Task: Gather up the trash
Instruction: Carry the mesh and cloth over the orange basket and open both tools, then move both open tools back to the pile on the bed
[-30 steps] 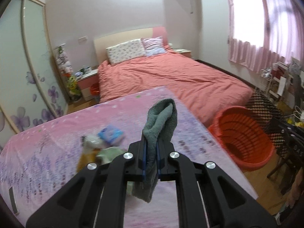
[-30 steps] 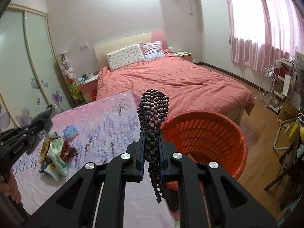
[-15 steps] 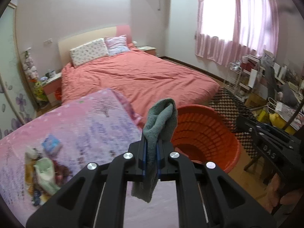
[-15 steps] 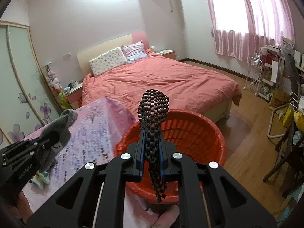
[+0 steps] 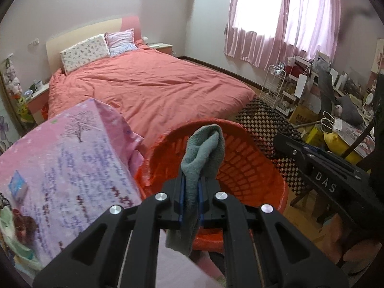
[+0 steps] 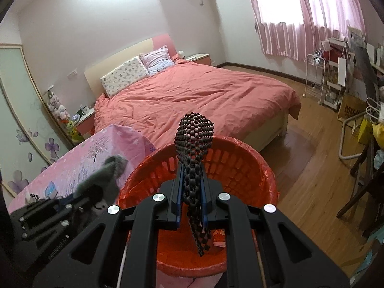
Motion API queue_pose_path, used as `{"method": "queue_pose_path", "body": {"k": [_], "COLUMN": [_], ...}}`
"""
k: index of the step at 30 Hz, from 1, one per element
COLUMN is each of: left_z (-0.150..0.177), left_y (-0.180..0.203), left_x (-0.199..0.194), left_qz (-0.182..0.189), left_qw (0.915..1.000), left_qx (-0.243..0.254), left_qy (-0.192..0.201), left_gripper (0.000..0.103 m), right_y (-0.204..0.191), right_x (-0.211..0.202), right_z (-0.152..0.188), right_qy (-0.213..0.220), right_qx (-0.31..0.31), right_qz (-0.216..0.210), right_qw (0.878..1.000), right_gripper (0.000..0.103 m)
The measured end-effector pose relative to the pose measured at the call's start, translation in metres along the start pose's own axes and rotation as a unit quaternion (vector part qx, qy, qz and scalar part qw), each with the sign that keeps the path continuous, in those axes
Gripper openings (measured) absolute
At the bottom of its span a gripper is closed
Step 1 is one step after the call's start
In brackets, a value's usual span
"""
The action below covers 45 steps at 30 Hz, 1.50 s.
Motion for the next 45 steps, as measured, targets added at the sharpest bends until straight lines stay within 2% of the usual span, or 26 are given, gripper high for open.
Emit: {"method": "queue_pose_path", "body": {"k": [2,5,10,13,15,17,20,22,26,28,33,36,39,45], "left_z": [-0.002,0.001,0.005,0.008,0.011,0.015,0.023,0.029,0.038,0.044,0.071,0.092,0.119,0.177], "left_y": [0.0,-0.002,-0.014,-0.025,-0.031,-0.043,-0.059,-0.072,-0.095,-0.107,-0.153,-0.185,-0.226,-0.306], "left_x": [0.01,0.02,0.028,0.029,0.025,0.019,0.008,-0.003,-0.027,-0.042,-0.085,-0.104,-0.126,-0.163], "left_qz": [-0.002,-0.01,-0.023,-0.043,-0.062,-0.084,-0.108,-0.116,-0.133,-0.145,-0.198,-0.212,-0.238,-0.3], "left_qw": [1.0,0.9999,0.9994,0.9986,0.9975,0.996,0.9935,0.9924,0.9895,0.9874,0.9748,0.9686,0.9584,0.9331], "left_qx": [-0.001,-0.001,-0.009,-0.013,-0.01,-0.012,-0.021,-0.033,-0.052,-0.061,-0.1,-0.128,-0.157,-0.197], "left_qy": [-0.006,-0.014,-0.024,-0.029,-0.031,-0.03,-0.029,-0.026,-0.021,-0.016,-0.017,-0.021,-0.017,-0.019], "left_gripper": [0.017,0.037,0.045,0.051,0.055,0.068,0.081,0.088,0.097,0.099,0.099,0.099,0.099,0.099], "right_y": [0.003,0.007,0.007,0.004,0.001,-0.001,-0.005,-0.01,-0.029,-0.041,-0.08,-0.107,-0.135,-0.188], "right_x": [0.004,0.01,0.016,0.015,0.014,0.014,0.013,0.011,0.005,0.002,-0.002,-0.003,-0.002,0.0], "right_z": [-0.001,-0.001,0.002,0.006,0.007,0.007,0.008,0.011,0.018,0.022,0.037,0.047,0.062,0.09], "right_qy": [-0.004,-0.009,-0.019,-0.017,-0.016,-0.018,-0.024,-0.028,-0.024,-0.021,-0.019,-0.024,-0.038,-0.044], "right_qx": [0.004,0.007,0.006,0.0,-0.005,-0.008,-0.012,-0.013,-0.039,-0.056,-0.096,-0.121,-0.144,-0.201], "right_qz": [-0.006,-0.007,-0.007,0.008,0.02,0.029,0.037,0.044,0.048,0.046,0.039,0.032,0.026,0.001], "right_qw": [1.0,1.0,1.0,1.0,1.0,0.999,0.999,0.999,0.998,0.997,0.994,0.992,0.989,0.979], "right_gripper": [0.013,0.022,0.039,0.047,0.05,0.054,0.06,0.071,0.079,0.088,0.1,0.101,0.101,0.101]}}
Point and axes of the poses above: each gripper's, at about its wrist camera, not at the fingertips, and x roughly the way its jaws point, y to its right, z to its underside, the point moved 4 cm from there along x, roughly the way its jaws point, and after that the axes turned 9 degrees about -y, right-handed, at the moved point
